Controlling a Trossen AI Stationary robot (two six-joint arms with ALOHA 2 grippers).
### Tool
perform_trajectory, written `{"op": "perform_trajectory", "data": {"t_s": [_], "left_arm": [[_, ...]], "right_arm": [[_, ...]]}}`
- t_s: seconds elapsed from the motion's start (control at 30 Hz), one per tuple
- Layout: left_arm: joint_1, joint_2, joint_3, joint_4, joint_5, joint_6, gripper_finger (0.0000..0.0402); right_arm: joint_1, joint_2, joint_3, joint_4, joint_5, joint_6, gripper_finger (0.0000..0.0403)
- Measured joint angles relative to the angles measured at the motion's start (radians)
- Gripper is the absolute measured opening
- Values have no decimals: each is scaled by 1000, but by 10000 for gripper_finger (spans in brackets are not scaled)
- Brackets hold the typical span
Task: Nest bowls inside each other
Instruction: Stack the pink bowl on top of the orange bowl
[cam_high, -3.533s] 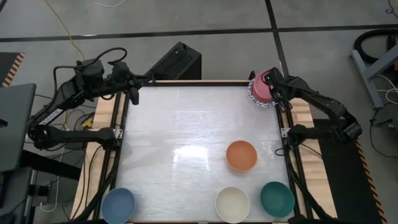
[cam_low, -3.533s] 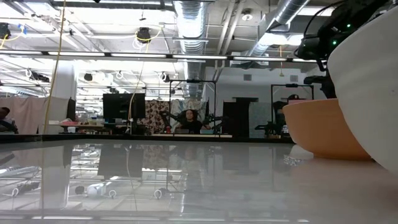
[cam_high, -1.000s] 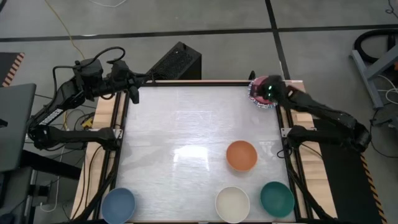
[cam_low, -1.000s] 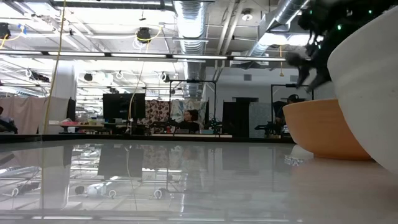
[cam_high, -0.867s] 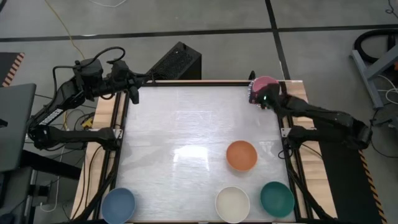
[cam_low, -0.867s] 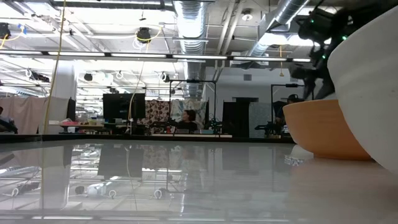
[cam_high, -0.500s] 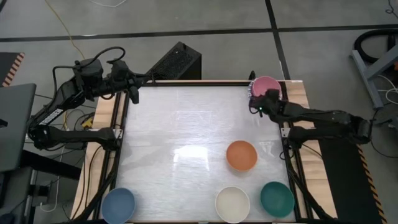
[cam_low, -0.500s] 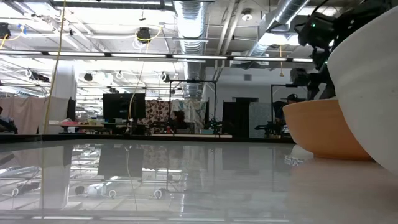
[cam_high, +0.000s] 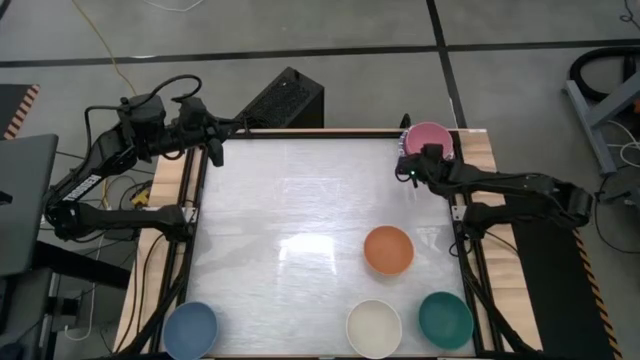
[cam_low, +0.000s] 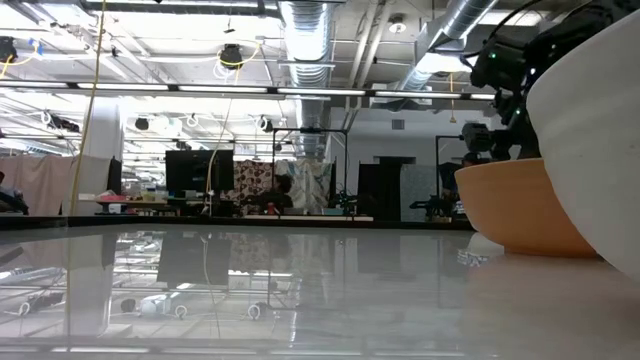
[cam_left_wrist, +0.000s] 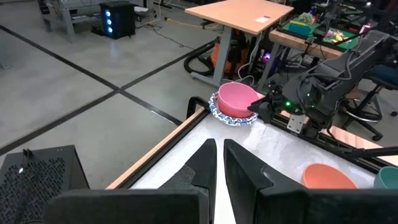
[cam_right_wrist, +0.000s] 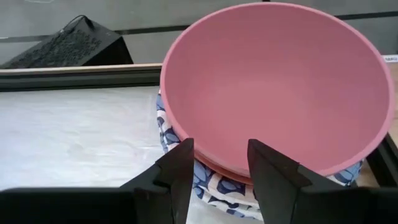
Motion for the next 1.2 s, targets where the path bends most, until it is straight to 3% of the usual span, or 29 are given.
{"op": "perform_trajectory", "data": {"t_s": [0.37, 0.9, 1.2], "left_arm": [[0, 0, 0, 0, 0, 0, 18], [0, 0, 0, -5, 0, 8, 18], [0, 0, 0, -5, 0, 6, 18]], "right_arm": [[2, -166, 0, 3, 12, -59, 171], [-26, -18, 1, -56, -52, -60, 171], [-22, -89, 36, -3, -57, -140, 171]]}}
